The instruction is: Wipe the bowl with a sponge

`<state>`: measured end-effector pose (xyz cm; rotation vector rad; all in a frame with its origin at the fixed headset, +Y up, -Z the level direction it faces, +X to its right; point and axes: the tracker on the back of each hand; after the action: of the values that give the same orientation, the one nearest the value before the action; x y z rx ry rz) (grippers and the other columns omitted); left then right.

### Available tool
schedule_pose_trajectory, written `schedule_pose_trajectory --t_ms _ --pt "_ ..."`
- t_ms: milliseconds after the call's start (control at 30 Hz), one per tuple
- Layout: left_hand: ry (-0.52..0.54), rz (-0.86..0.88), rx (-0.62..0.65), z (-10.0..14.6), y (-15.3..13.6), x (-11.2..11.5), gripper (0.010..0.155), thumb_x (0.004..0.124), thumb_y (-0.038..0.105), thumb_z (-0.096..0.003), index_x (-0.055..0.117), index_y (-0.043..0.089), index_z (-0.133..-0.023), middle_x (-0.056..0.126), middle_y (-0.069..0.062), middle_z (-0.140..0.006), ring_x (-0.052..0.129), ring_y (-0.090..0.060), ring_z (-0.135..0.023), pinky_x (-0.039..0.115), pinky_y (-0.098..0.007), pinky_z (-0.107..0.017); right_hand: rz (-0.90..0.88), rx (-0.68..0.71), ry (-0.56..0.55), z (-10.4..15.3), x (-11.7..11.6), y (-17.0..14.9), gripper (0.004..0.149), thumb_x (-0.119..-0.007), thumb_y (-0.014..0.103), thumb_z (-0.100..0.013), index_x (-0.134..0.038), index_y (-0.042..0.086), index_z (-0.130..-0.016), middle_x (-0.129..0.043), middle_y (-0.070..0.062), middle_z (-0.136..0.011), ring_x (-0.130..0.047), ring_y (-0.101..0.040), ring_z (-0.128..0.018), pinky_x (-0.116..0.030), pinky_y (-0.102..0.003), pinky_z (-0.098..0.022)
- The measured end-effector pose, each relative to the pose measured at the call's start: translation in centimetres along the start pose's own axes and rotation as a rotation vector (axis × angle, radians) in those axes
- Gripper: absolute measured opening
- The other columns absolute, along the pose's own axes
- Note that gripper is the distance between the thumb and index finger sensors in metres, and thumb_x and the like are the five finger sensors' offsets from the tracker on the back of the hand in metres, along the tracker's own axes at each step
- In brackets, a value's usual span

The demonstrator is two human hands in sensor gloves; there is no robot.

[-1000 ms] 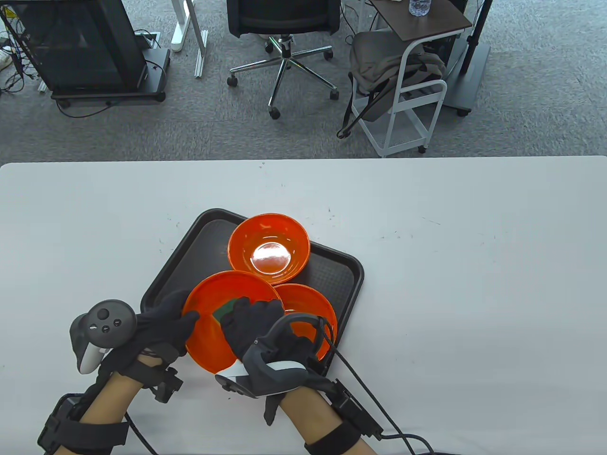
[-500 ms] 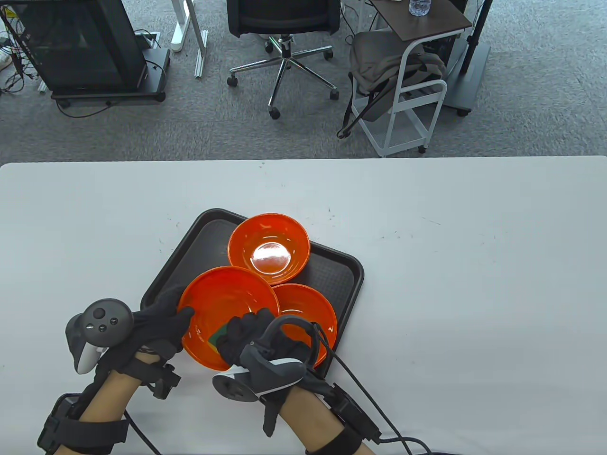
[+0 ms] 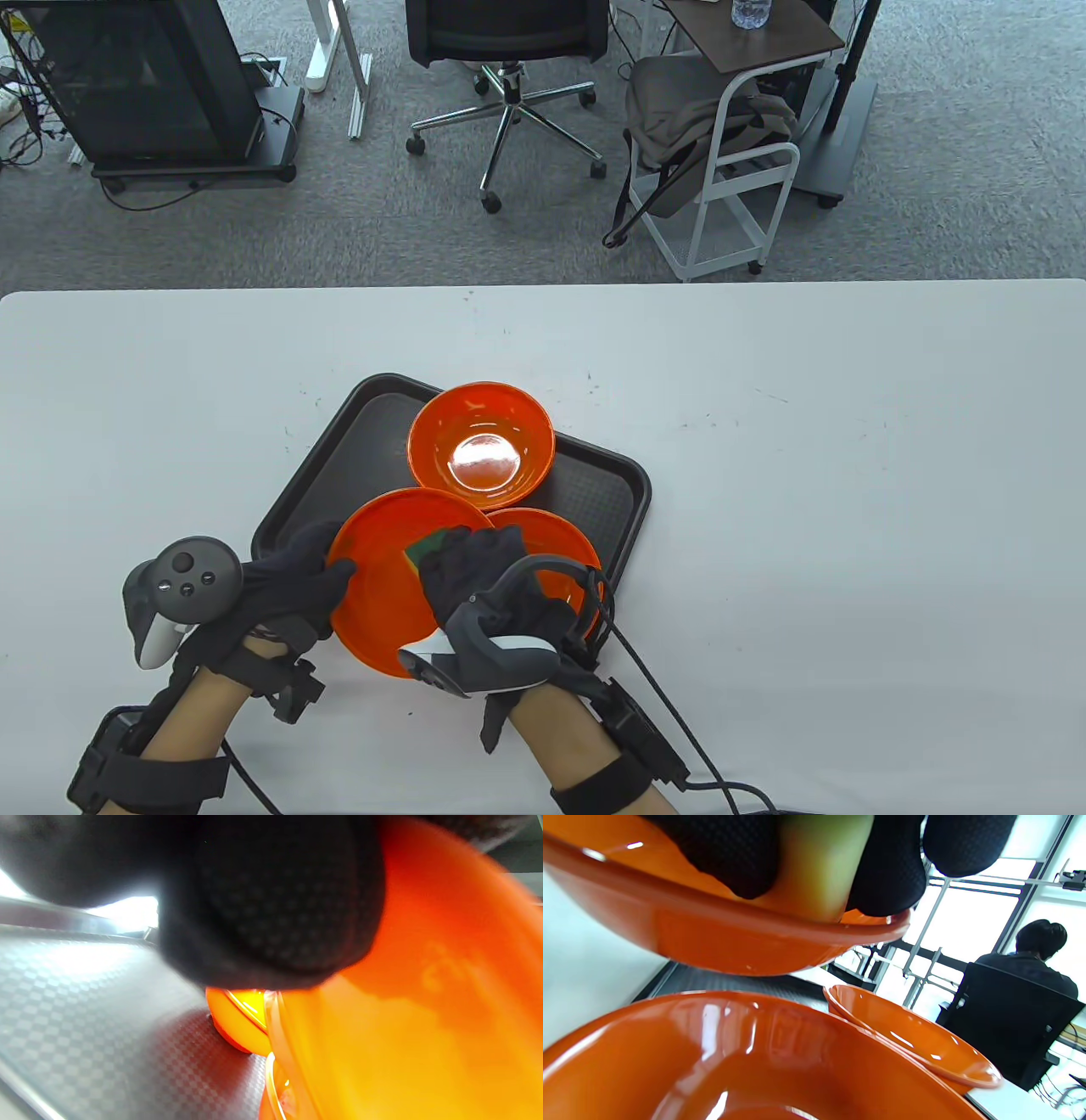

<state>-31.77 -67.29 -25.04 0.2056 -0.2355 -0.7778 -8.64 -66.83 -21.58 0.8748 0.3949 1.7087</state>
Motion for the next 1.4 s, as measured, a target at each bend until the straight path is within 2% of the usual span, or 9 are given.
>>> schedule_pose_trajectory --t_ms 133,333,400,500,667,867,1067,1300,1400 --pt "-0.007 0.004 0.018 0.0 0.1 0.3 0.060 0.084 0.047 -0.0479 0.073 0.007 -0.092 0.102 -0.003 -0.037 0.109 -0.013 -0.011 0.093 -0.029 -0.010 -0.076 0.092 -0.088 -0.4 0.0 0.6 0.049 -0.079 0.034 -0.053 -0.061 0.018 -0.096 -0.079 -0.018 -0.098 -0.086 -0.038 -0.075 -0.068 -0.061 -0.054" --pt "0.024 -0.011 -0.003 0.0 -0.4 -0.2 0.060 0.084 0.047 -0.0478 0.073 0.008 -0.092 0.102 -0.002 -0.038 0.109 -0.013 -0.011 0.093 -0.029 -0.010 -0.162 0.213 -0.090 -0.4 1.0 2.6 0.049 -0.079 0.034 -0.053 -0.061 0.018 -0.096 -0.079 -0.017 -0.098 -0.086 -0.038 -0.076 -0.068 -0.061 -0.055" --pt "0.039 -0.007 -0.013 0.0 -0.6 -0.5 0.060 0.084 0.047 -0.0478 0.073 0.008 -0.092 0.102 -0.002 -0.038 0.109 -0.014 -0.011 0.093 -0.029 -0.010 -0.209 0.215 -0.045 -0.4 1.0 2.8 0.049 -0.079 0.034 -0.053 -0.062 0.017 -0.096 -0.080 -0.018 -0.098 -0.086 -0.038 -0.075 -0.068 -0.062 -0.055" --pt "0.051 -0.052 -0.017 0.0 -0.7 -0.8 0.059 0.084 0.046 -0.0476 0.074 0.009 -0.092 0.102 -0.003 -0.038 0.109 -0.014 -0.011 0.093 -0.030 -0.011 -0.290 0.187 0.133 -0.4 1.0 2.8 0.049 -0.079 0.032 -0.054 -0.061 0.016 -0.096 -0.078 -0.020 -0.099 -0.084 -0.040 -0.077 -0.066 -0.064 -0.056" --pt "0.072 -0.086 -0.028 0.1 -0.8 -1.2 0.059 0.084 0.046 -0.0475 0.074 0.008 -0.092 0.102 -0.003 -0.037 0.109 -0.014 -0.011 0.093 -0.030 -0.010 -0.151 0.075 0.280 -0.2 1.0 2.2 0.047 -0.079 0.030 -0.053 -0.063 0.017 -0.095 -0.077 -0.020 -0.100 -0.081 -0.043 -0.079 -0.063 -0.065 -0.057" --pt "0.043 -0.086 -0.013 0.1 -0.4 -1.2 0.059 0.084 0.045 -0.0476 0.074 0.006 -0.090 0.102 -0.003 -0.036 0.109 -0.014 -0.009 0.093 -0.029 -0.009 -0.028 -0.012 0.296 -0.2 0.6 1.5 0.047 -0.079 0.029 -0.053 -0.063 0.016 -0.095 -0.076 -0.020 -0.100 -0.079 -0.043 -0.081 -0.062 -0.065 -0.057" --pt "0.003 -0.065 0.025 0.4 0.6 -0.4 0.060 0.084 0.046 -0.0477 0.073 0.006 -0.090 0.102 -0.003 -0.036 0.108 -0.013 -0.009 0.093 -0.029 -0.009 0.054 -0.068 0.170 -0.4 0.2 0.6 0.048 -0.078 0.031 -0.054 -0.062 0.017 -0.096 -0.075 -0.019 -0.101 -0.081 -0.041 -0.079 -0.065 -0.063 -0.056" --pt "-0.045 -0.029 0.048 0.3 1.1 0.8 0.060 0.083 0.046 -0.0483 0.073 0.005 -0.091 0.102 -0.002 -0.036 0.109 -0.013 -0.010 0.093 -0.029 -0.010 -0.040 -0.006 -0.061 -0.5 0.7 0.9 0.048 -0.078 0.033 -0.053 -0.062 0.016 -0.095 -0.081 -0.019 -0.096 -0.089 -0.037 -0.072 -0.070 -0.061 -0.053" --pt "-0.023 -0.042 0.064 0.4 1.3 0.8 0.060 0.083 0.046 -0.0483 0.072 0.006 -0.091 0.102 -0.002 -0.036 0.109 -0.013 -0.010 0.093 -0.029 -0.010 -0.104 0.010 -0.108 -0.4 0.8 1.2 0.049 -0.078 0.034 -0.053 -0.062 0.014 -0.095 -0.083 -0.019 -0.094 -0.091 -0.036 -0.070 -0.071 -0.060 -0.052"
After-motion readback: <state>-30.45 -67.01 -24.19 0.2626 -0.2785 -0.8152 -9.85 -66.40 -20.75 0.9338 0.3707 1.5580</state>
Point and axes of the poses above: the tracker on the back of each hand, its own y axis roughly to the thumb side, its own z axis roughly from the fingertips to the wrist, x = y × z
